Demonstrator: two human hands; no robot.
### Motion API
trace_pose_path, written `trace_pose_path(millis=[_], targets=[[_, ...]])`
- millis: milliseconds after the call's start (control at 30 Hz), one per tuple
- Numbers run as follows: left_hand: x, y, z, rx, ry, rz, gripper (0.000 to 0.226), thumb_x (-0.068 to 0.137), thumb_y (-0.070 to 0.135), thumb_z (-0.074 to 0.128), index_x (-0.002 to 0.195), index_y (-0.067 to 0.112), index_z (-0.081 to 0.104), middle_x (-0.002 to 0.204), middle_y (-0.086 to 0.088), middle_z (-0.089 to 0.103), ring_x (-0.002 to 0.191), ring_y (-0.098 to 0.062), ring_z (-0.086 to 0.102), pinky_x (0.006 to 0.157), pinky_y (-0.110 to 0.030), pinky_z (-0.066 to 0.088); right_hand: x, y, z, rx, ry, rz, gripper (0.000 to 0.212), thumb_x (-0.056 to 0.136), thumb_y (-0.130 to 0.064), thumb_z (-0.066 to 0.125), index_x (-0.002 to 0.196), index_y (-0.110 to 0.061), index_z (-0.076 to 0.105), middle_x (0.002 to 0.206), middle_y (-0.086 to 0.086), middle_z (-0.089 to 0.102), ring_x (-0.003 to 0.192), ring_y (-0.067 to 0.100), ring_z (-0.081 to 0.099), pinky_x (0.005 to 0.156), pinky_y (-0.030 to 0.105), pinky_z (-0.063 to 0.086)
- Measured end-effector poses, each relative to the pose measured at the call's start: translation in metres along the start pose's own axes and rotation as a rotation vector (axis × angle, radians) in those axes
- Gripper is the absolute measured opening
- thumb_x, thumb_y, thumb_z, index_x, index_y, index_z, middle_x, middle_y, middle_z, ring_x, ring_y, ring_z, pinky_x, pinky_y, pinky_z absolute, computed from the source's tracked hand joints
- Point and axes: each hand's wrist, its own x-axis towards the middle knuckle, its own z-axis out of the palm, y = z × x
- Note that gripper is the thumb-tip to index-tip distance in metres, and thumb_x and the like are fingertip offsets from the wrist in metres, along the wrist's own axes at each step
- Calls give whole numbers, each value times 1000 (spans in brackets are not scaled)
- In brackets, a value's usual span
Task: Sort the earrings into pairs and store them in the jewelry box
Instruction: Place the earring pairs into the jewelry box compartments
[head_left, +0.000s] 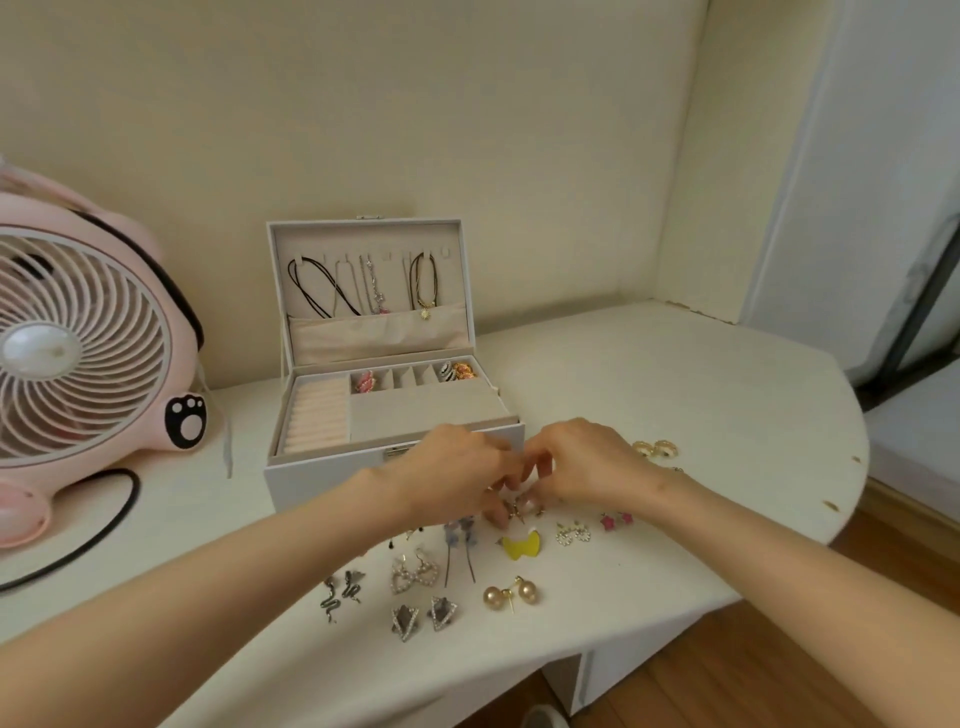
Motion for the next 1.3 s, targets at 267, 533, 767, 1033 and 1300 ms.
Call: trace_pose_path(millis=[267,533,767,1033,1300], targets=[[5,3,2,-93,-68,-27,28,83,30,64,109,22,60,109,2,56,98,-20,58,74,-28,39,7,1,11,0,-6,5,16,70,-28,76,83,-21,70,87,-3,69,82,17,60,58,24,38],[-1,-11,-15,-425,86,-118,22,76,18,73,88,10,57,79,-2,62,62,-10,54,62,-25,47,9,6,-3,266,75,19,13,73,-5,68,70,-16,62,70,-7,60,63,9,56,58,20,45],[8,-74,-35,-742,241,-389,23,77,-5,69,73,8,50,66,-6,64,45,-2,59,48,-15,50,28,-2,-28,748,168,-6,15,77,7,67,72,-4,58,57,7,62,47,16,62,46,23,51],[38,-135,-16,-636,345,-571,17,78,-7,66,71,8,61,75,-11,65,55,-10,61,51,-11,50,85,-20,-29,913,300,36,22,77,10,66,68,-6,53,59,12,59,43,14,62,43,22,52],[62,-156,-11,-186,232,-463,13,82,12,65,89,22,70,92,3,70,91,-17,61,78,-32,49,109,-14,-18,924,351,68,20,77,8,67,69,-6,56,60,9,58,43,13,60,44,25,54]])
